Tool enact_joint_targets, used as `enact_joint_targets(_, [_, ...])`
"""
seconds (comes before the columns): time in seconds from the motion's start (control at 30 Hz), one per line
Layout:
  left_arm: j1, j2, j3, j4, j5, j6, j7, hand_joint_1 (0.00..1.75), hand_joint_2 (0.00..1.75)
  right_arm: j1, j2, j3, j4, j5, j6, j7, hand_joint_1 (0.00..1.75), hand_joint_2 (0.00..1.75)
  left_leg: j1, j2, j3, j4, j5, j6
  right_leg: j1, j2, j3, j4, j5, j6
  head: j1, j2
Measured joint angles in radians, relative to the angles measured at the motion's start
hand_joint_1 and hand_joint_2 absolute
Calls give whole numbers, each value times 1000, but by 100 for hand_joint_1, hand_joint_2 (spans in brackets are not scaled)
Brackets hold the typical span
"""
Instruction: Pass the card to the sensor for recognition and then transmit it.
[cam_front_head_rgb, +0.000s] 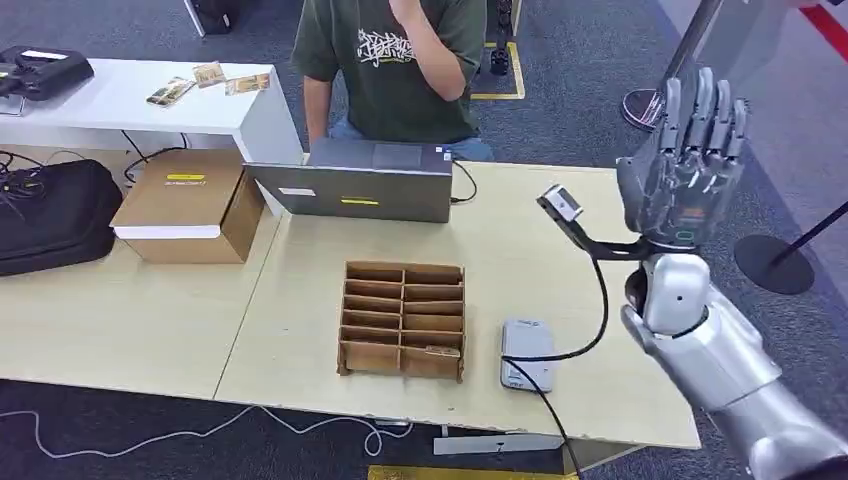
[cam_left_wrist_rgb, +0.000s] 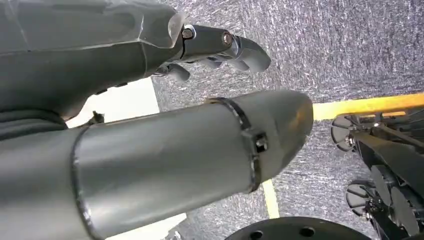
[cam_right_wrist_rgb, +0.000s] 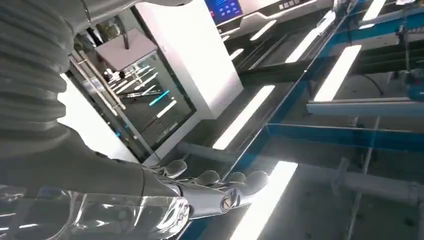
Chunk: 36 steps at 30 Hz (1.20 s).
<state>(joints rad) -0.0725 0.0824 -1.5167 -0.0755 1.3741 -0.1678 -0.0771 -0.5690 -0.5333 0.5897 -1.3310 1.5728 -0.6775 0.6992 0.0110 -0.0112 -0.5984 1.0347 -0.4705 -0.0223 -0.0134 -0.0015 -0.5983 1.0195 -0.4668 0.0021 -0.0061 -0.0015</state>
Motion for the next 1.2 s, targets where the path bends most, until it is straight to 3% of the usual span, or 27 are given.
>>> enact_joint_targets(0.13, [1,-2,3,0,6,0,-1,0,0,80,-21,-58,-50,0,7,0,0,175,0,0,0,0,0,0,0,0,0,0,0,0,0,0])
enact_joint_targets(0.53, [0,-6,3,0,21,-7,-13,0,0,322,-11,-174,-210,0,137,-27,0,175,0,0,0,-1,-1,-1,0,0,0,0,-1,0,0,0])
enact_joint_targets(0.73, [2,-15,3,3,49,-5,-17,0,0,437,30,-191,-326,0,292,-5,0,175,0,0,0,-1,-1,-1,0,-1,0,0,-1,0,0,0])
enact_joint_targets(1.0, [7,-25,3,5,58,-5,-24,0,0,608,46,-222,-517,0,410,-1,0,175,0,0,-1,-1,-2,0,0,-1,0,0,-2,1,0,0])
enact_joint_targets(1.2, [8,-29,3,12,71,-2,-32,0,0,682,46,-249,-632,1,451,0,0,175,0,1,0,-1,-2,1,0,0,0,0,-2,1,0,0])
